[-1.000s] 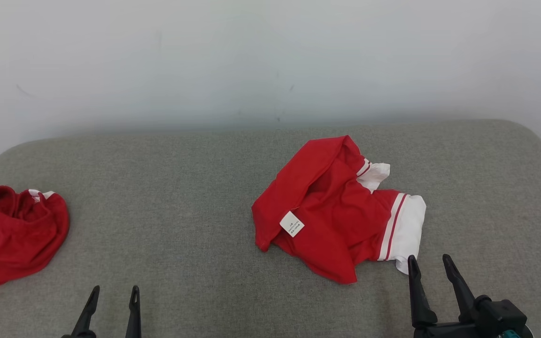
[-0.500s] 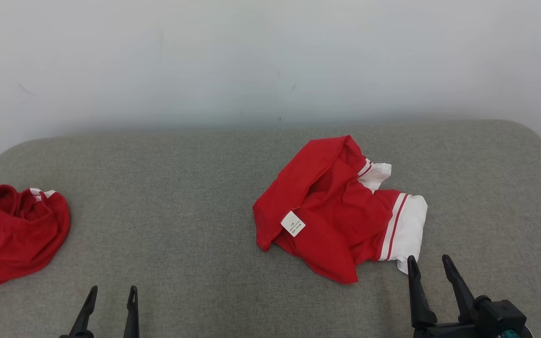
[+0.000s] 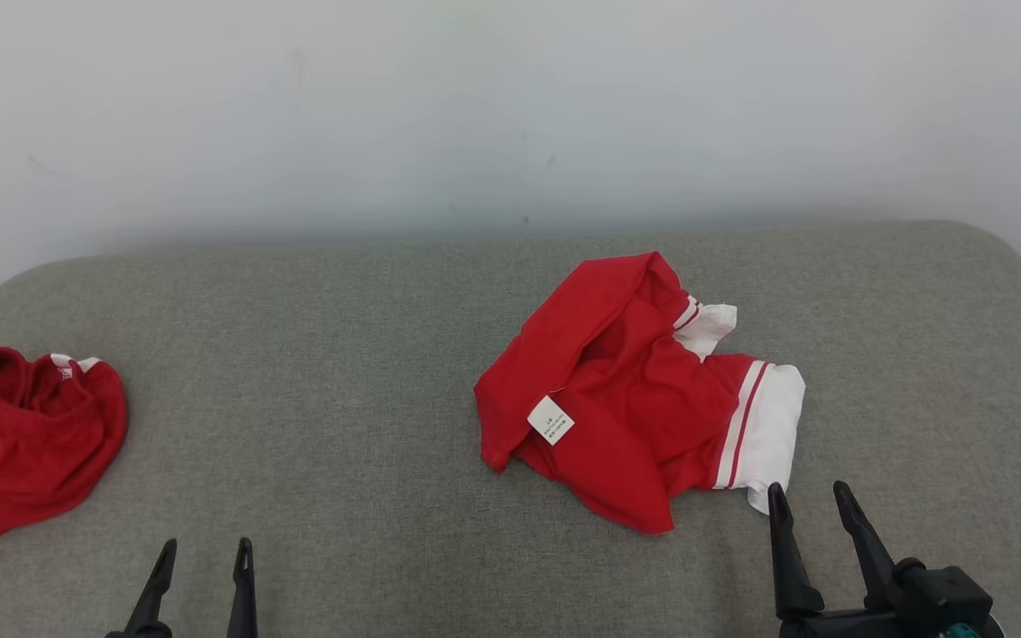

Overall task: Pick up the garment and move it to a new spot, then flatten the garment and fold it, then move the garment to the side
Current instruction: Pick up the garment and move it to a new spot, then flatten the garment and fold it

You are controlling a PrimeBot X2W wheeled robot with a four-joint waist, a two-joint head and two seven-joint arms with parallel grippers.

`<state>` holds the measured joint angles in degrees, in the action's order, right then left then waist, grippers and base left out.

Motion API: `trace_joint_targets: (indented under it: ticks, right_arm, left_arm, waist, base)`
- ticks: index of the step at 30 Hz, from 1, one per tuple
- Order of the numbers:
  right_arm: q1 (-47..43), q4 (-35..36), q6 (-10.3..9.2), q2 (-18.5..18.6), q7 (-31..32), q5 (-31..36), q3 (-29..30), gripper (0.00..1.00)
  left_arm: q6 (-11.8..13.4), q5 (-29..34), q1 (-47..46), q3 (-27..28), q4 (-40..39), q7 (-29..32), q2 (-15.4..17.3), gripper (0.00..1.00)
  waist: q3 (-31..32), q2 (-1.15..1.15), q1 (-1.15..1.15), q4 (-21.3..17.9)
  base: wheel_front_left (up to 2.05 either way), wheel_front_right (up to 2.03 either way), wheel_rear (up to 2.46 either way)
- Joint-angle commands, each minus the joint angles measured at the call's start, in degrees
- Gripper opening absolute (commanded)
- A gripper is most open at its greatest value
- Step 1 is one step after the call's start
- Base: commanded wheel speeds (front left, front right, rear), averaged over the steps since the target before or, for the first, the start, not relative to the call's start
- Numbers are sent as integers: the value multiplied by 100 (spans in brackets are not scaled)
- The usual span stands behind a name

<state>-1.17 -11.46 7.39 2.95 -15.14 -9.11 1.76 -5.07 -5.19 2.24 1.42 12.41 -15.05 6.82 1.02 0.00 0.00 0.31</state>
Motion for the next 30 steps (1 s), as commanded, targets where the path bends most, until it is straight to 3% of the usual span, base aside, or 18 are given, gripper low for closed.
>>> trace_joint_targets:
  ticks: [1, 16, 24, 30]
  right_arm:
    - [-20, -12, 20, -14, -1, -25, -15, 100]
    - [199, -14, 20, -13, -2, 10, -149, 100]
    - [408, 42, 20, -14, -2, -67, -151, 100]
    - [511, 78, 20, -15, -1, -134, -140, 100]
  left_arm:
    - [8, 42, -62, 14, 14, -19, -21, 100]
    - [-128, 120, -1010, -461, 268, -19, -62, 100]
    - [-189, 148, -1722, -881, 813, -19, -23, 100]
    - [-223, 114, -2078, -1130, 1277, -19, -8, 100]
  waist:
    - [-6, 0, 0, -12]
    - [-296, 0, 0, -572]
    - [-812, 0, 0, -1119]
    - [-1080, 0, 0, -1323]
  base:
    - [0, 0, 0]
    - [0, 0, 0]
    - [0, 0, 0]
    - [0, 0, 0]
